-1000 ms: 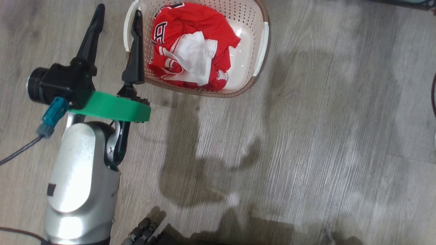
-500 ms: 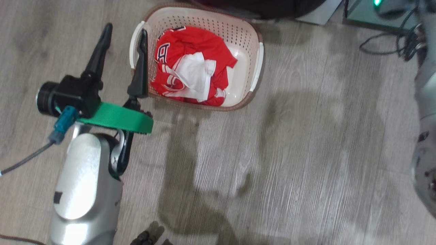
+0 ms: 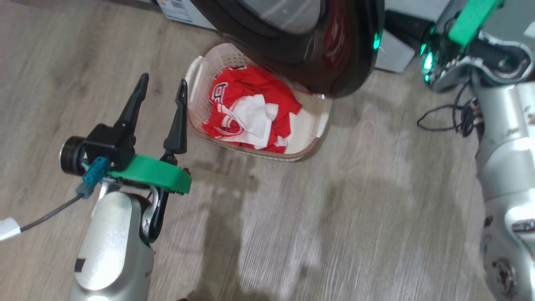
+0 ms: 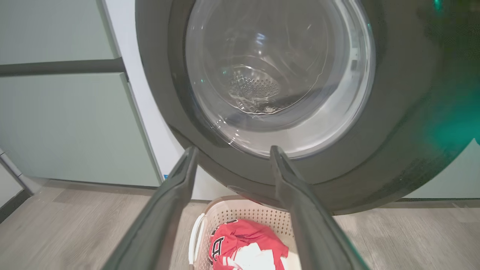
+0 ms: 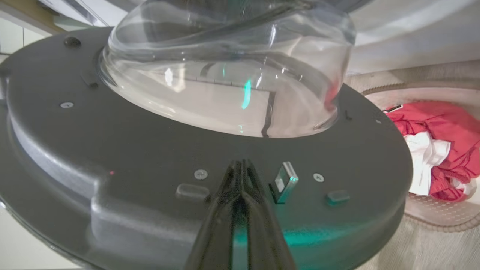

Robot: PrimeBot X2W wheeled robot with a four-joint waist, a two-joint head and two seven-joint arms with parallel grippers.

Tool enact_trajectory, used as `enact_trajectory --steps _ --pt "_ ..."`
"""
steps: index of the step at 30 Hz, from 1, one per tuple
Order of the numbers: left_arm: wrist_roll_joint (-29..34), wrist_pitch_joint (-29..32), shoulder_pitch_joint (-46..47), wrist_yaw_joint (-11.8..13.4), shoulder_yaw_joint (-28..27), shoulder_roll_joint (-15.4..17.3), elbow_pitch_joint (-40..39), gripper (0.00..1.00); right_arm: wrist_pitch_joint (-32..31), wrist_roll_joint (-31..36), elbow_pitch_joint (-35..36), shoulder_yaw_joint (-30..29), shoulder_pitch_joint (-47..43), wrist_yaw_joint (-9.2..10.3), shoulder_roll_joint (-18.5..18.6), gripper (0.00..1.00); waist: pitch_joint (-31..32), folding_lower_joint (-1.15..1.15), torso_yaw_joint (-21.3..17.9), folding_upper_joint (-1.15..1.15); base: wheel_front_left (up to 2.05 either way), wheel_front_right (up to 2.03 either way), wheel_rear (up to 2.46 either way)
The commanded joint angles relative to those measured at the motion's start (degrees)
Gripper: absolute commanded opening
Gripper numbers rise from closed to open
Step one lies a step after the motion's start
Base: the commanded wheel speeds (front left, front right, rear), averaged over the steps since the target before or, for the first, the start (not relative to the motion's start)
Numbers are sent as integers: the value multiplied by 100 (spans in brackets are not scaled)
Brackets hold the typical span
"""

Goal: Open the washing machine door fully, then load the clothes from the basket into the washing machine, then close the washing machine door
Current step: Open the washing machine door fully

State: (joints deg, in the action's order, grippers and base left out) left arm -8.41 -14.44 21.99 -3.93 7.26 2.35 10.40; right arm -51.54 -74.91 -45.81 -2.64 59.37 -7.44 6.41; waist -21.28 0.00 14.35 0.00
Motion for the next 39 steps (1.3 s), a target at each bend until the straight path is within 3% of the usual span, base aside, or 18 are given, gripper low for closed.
enact_trajectory --steps 1,20,39 --pt "54 -56 -17 -5 -185 103 -154 100 -88 -57 281 105 -44 -5 -203 0 152 0 146 0 0 0 0" --pt "-221 -56 -481 295 -90 66 100 100 -584 -342 920 592 -1321 -5 -349 0 846 0 1059 0 0 0 0" --pt "-360 -56 -537 388 24 59 286 100 114 -1275 839 1869 -1573 -5 -353 0 1052 0 1495 0 0 0 0"
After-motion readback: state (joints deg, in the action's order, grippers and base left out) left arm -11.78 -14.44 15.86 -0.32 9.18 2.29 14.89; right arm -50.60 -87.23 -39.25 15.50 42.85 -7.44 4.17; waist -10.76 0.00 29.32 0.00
